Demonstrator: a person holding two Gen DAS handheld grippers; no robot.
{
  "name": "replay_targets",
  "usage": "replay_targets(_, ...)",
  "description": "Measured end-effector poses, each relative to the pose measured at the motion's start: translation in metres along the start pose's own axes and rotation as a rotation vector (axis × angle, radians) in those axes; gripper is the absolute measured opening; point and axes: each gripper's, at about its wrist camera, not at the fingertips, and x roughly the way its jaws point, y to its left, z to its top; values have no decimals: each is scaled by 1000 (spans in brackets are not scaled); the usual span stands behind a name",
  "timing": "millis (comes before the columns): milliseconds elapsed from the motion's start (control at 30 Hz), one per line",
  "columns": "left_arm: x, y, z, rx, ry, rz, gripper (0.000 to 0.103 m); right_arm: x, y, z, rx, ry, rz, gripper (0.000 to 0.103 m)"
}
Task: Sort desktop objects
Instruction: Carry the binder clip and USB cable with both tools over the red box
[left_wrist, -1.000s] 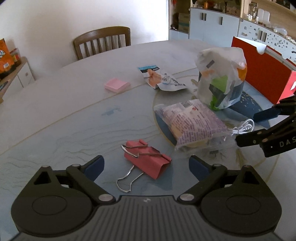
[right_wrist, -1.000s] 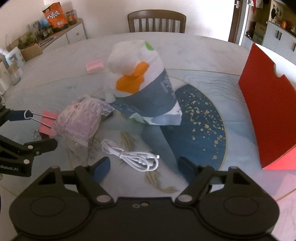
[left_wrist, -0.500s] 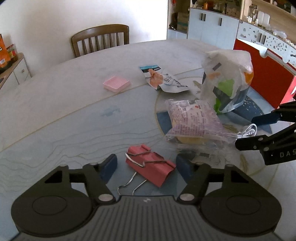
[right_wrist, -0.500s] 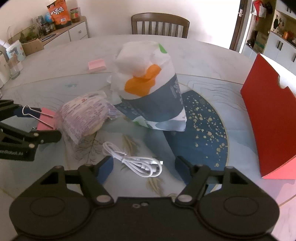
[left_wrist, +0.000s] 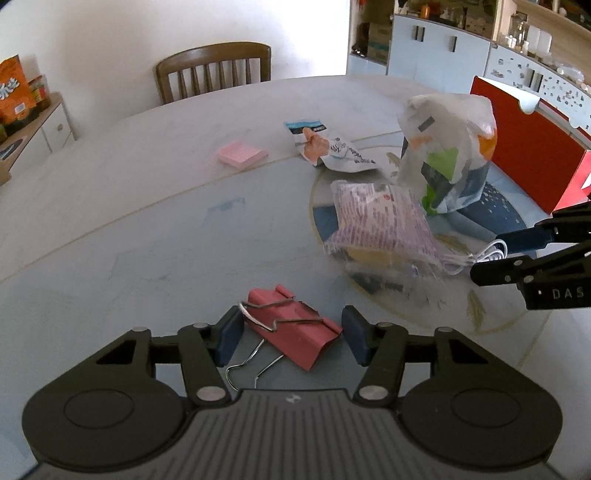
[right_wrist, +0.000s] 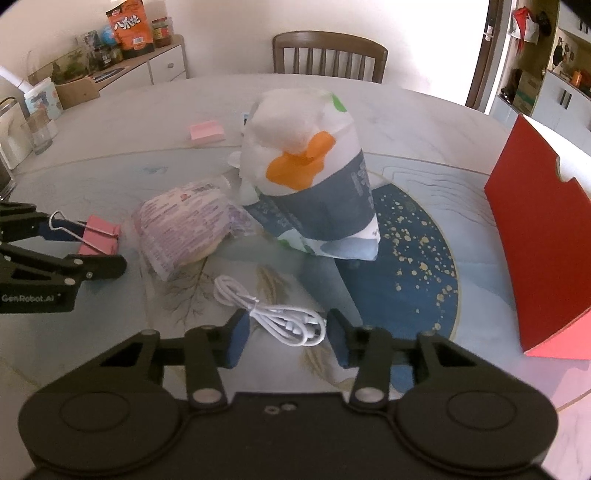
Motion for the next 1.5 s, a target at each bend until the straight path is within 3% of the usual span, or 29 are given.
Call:
replay_targets(467,-27,-26,-27,-48,43,-7,57,-26,-12,-26,36,31,12,43)
replay_targets(767,-44,-52,-26,-65,41,-18,57,-52,-29,-36,51,14,26,43)
replay_targets(1500,-89,-131,44,-72,-90,-65,57,-130,-101,-11,128,-131,46,43)
